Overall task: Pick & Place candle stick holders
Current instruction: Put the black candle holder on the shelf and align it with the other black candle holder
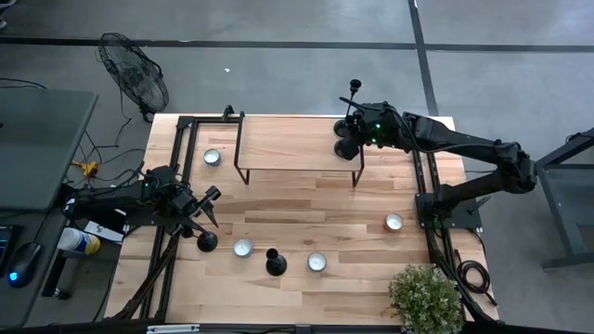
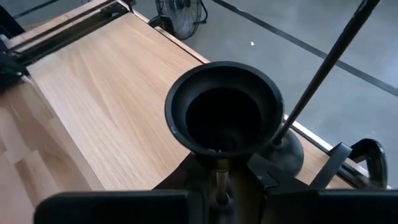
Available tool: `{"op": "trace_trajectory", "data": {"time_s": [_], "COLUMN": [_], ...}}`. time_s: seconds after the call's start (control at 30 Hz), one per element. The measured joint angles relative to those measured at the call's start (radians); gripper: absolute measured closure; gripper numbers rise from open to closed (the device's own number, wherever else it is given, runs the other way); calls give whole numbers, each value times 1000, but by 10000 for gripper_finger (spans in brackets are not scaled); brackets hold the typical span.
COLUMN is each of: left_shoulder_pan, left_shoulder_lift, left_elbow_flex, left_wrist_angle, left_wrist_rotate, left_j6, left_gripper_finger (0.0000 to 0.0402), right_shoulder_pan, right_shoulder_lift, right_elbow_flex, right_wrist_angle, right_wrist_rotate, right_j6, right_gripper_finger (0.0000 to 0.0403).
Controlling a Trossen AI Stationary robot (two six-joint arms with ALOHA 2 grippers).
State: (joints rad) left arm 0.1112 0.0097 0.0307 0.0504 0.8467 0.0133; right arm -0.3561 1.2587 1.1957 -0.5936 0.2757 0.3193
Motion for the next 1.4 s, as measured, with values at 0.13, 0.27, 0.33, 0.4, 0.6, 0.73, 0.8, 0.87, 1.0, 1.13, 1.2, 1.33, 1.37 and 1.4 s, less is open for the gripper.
{"op": "trace_trajectory", "data": {"time_s": [0.13,0.27,0.33,0.4,0.6,0.73,0.8,0.87,1.0,1.13,1.2,1.33,1.37,1.4], "left_shoulder_pan": [0,0,0,0,0,0,0,0,0,0,0,0,0,0], "left_shoulder_lift": [0,0,0,0,0,0,0,0,0,0,0,0,0,0], "left_elbow_flex": [0,0,0,0,0,0,0,0,0,0,0,0,0,0], "left_wrist_angle": [0,0,0,0,0,0,0,0,0,0,0,0,0,0], "left_wrist_rotate": [0,0,0,-1,-1,-1,-2,-2,-2,-5,-5,-5,-5,-4], "left_j6": [0,0,0,0,0,0,0,0,0,0,0,0,0,0], "left_gripper_finger": [264,264,264,264,264,264,264,264,264,264,264,264,264,264], "right_shoulder_pan": [0,0,0,0,0,0,0,0,0,0,0,0,0,0], "right_shoulder_lift": [0,2,5,6,6,6,6,6,6,6,6,6,6,6], "right_elbow_flex": [0,0,0,0,0,0,0,0,0,0,0,0,0,0], "right_wrist_angle": [6,13,13,12,8,7,6,5,5,5,5,5,5,5], "right_wrist_rotate": [7,6,5,3,2,2,4,4,3,4,5,5,5,4], "right_j6": [-6,-6,-5,-6,-6,-6,-6,-6,-6,-6,-6,-5,-5,-5], "right_gripper_finger": [372,360,356,356,369,361,351,342,333,332,332,331,331,331]}}
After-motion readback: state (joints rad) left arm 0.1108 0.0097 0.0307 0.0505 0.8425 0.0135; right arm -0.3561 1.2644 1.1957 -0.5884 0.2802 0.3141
